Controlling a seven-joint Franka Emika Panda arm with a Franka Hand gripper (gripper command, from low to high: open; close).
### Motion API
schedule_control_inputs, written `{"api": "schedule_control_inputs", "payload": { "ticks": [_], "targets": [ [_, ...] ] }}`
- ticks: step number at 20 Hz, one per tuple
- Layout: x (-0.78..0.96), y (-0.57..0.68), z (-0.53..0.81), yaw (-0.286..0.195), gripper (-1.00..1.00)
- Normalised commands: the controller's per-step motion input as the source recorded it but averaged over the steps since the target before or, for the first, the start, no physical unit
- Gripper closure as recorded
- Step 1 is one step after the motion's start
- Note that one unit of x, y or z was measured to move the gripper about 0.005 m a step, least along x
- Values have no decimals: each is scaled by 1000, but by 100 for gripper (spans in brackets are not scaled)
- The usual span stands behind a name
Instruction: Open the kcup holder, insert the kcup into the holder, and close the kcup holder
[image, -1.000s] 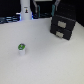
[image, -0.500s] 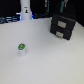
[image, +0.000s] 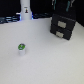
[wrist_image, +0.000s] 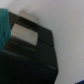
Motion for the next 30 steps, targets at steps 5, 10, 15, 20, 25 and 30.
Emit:
{"api": "schedule_control_inputs", "payload": {
  "ticks": [5,10,15,20,25,30],
  "targets": [
    [-237,627,-275,-185,-100],
    [-258,467,-368,-154,-100],
    [-296,65,-401,-68,-100],
    [-335,0,-377,-7,-100],
    [-415,94,-417,-6,-100],
    [-392,1,-514,-40,-100]
  ]
}}
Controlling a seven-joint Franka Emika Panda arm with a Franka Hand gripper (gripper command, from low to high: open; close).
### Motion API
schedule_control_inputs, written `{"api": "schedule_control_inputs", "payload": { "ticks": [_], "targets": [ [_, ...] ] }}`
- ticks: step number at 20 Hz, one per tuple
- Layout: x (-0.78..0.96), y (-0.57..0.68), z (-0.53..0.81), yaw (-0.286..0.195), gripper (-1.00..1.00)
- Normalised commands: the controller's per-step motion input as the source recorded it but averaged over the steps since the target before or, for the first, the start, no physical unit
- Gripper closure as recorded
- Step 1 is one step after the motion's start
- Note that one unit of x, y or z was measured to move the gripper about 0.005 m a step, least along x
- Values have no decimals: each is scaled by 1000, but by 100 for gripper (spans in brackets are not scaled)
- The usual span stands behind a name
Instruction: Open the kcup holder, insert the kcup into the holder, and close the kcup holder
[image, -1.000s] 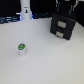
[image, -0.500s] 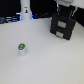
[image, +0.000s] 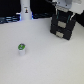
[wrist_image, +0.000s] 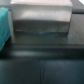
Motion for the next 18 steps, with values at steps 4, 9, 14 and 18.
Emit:
{"api": "schedule_control_inputs", "payload": {
  "ticks": [4,9,14,18],
  "targets": [
    [-312,0,-501,-40,-100],
    [-219,7,-210,-16,100],
    [2,0,0,0,100],
    [314,0,0,0,100]
  ]
}}
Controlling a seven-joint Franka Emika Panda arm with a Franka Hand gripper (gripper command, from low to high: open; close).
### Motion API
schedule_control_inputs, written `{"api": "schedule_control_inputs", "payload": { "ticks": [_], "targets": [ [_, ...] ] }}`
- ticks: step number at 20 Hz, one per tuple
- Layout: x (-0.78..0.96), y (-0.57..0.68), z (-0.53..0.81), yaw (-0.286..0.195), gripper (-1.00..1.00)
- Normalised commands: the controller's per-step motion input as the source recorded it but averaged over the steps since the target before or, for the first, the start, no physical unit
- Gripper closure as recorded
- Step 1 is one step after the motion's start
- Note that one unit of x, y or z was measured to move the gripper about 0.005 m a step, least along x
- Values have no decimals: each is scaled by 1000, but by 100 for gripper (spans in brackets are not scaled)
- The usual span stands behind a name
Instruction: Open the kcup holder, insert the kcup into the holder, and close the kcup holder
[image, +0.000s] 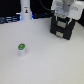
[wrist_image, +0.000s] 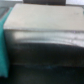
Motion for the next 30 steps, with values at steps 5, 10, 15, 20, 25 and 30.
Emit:
{"api": "schedule_control_inputs", "payload": {
  "ticks": [5,10,15,20,25,30],
  "targets": [
    [939,-60,67,-9,100],
    [1000,-134,184,-20,100],
    [1000,-175,255,-24,100],
    [1000,-212,293,-27,100],
    [1000,-239,290,-33,100],
    [1000,-245,300,-34,100]
  ]
}}
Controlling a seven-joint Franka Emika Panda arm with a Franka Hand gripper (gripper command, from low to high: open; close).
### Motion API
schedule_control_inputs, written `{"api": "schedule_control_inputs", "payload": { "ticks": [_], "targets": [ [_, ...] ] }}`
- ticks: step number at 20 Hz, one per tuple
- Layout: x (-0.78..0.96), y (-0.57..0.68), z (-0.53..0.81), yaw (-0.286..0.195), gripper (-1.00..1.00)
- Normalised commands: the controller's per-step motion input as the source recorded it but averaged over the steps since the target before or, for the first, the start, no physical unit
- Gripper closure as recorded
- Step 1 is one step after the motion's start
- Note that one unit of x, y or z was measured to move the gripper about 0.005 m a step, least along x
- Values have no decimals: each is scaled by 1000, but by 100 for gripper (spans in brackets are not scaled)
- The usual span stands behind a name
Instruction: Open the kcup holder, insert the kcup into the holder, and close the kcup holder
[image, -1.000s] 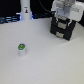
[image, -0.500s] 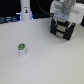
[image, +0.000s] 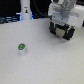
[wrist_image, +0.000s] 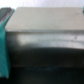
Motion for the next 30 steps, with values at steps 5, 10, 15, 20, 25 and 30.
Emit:
{"api": "schedule_control_inputs", "payload": {
  "ticks": [5,10,15,20,25,30],
  "targets": [
    [1000,-247,302,-33,100],
    [994,-273,292,-38,100],
    [978,-317,264,-42,100],
    [966,-329,276,-44,100],
    [679,-86,374,-27,-100],
    [286,-110,406,-58,-100]
  ]
}}
